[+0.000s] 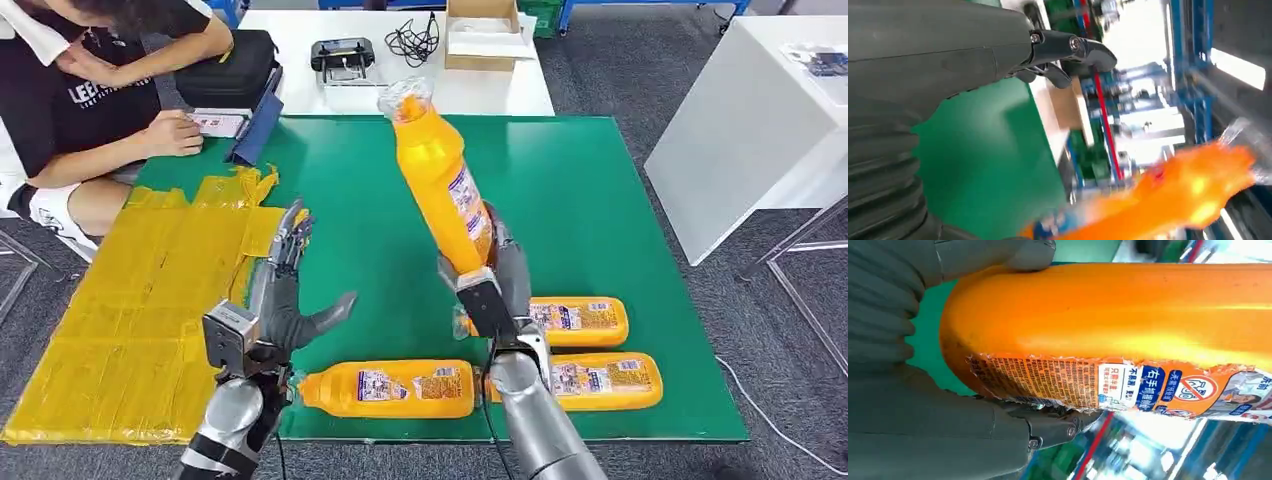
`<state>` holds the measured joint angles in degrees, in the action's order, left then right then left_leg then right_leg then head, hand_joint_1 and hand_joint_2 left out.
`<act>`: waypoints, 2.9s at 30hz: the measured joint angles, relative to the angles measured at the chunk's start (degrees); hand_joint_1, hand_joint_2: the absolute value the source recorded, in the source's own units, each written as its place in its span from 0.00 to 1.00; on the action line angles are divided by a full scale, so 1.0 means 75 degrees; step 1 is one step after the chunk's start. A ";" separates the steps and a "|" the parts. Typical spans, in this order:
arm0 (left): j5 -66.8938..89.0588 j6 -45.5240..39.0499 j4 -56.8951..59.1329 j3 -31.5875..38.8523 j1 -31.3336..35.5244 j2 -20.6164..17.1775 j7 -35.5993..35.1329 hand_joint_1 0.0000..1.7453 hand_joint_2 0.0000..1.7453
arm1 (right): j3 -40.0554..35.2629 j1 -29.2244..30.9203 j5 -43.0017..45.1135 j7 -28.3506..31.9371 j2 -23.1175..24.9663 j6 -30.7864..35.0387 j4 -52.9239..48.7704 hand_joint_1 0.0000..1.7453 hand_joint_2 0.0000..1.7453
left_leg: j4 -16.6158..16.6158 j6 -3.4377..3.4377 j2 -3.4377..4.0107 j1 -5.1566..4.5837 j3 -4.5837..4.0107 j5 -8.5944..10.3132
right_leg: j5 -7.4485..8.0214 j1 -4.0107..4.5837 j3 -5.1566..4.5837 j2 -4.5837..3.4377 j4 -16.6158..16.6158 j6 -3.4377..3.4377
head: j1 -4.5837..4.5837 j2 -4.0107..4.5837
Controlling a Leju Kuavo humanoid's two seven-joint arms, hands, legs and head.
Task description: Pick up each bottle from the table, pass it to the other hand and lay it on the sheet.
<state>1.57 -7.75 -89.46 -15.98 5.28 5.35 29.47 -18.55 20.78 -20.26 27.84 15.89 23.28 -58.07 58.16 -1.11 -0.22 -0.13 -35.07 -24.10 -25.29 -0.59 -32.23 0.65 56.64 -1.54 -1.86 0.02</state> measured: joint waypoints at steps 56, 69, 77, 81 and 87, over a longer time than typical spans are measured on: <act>0.8806 -0.3091 0.1219 0.0167 0.1512 -0.0662 -0.3461 1.00 1.00 | -0.1574 -0.3240 -0.2183 -0.0320 -0.1828 0.0283 -0.4968 0.00 0.00 | -0.0001 -0.0001 -0.0001 0.0001 -0.0013 0.0001 | 0.0002 0.0001 -0.0008 0.0001 -0.0002 0.0002 | 0.0000 0.0000; 1.1142 -0.1975 0.3670 0.0755 0.2490 -0.1428 -0.5287 1.00 1.00 | -0.1027 -0.3854 -0.1964 -0.0052 -0.2067 -0.1011 -0.5774 0.00 1.00 | -0.0001 0.0001 0.0009 0.0003 -0.0015 0.0002 | 0.0002 0.0002 -0.0016 -0.0008 -0.0001 0.0003 | 0.0002 0.0000; 1.1521 -0.1765 0.4841 0.0948 0.2852 -0.1678 -0.5748 1.00 1.00 | -0.1056 -0.3908 -0.2414 -0.0022 -0.2253 -0.1427 -0.5789 0.00 1.00 | -0.0002 0.0006 0.0002 0.0004 -0.0020 0.0006 | 0.0001 0.0002 -0.0009 -0.0004 0.0001 0.0003 | 0.0006 0.0000; 1.1579 -0.1511 0.5404 0.1125 0.2999 -0.1848 -0.5855 1.00 1.00 | -0.1202 -0.3862 -0.3083 -0.0433 -0.2416 -0.1454 -0.5623 0.00 1.00 | -0.0002 0.0006 0.0004 0.0003 -0.0020 0.0006 | 0.0002 0.0002 -0.0015 -0.0005 0.0000 0.0003 | 0.0003 0.0000; 1.1521 -0.1456 0.6026 0.1175 0.2985 -0.1880 -0.5611 0.00 1.00 | -0.1341 -0.3639 -0.3319 -0.0943 -0.2474 -0.1483 -0.5140 0.00 1.00 | -0.0002 0.0006 -0.0001 0.0004 -0.0021 0.0006 | 0.0001 0.0003 -0.0012 -0.0001 0.0000 0.0003 | 0.0006 0.0000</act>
<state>87.98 -18.67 -44.27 -7.17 27.67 -8.74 -12.62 -28.61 -6.51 -45.16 20.77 -2.67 12.15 -96.61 58.15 -1.07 -0.23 -0.10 -35.22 -24.05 -25.28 -0.57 -32.32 0.64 56.64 -1.52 -1.81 0.02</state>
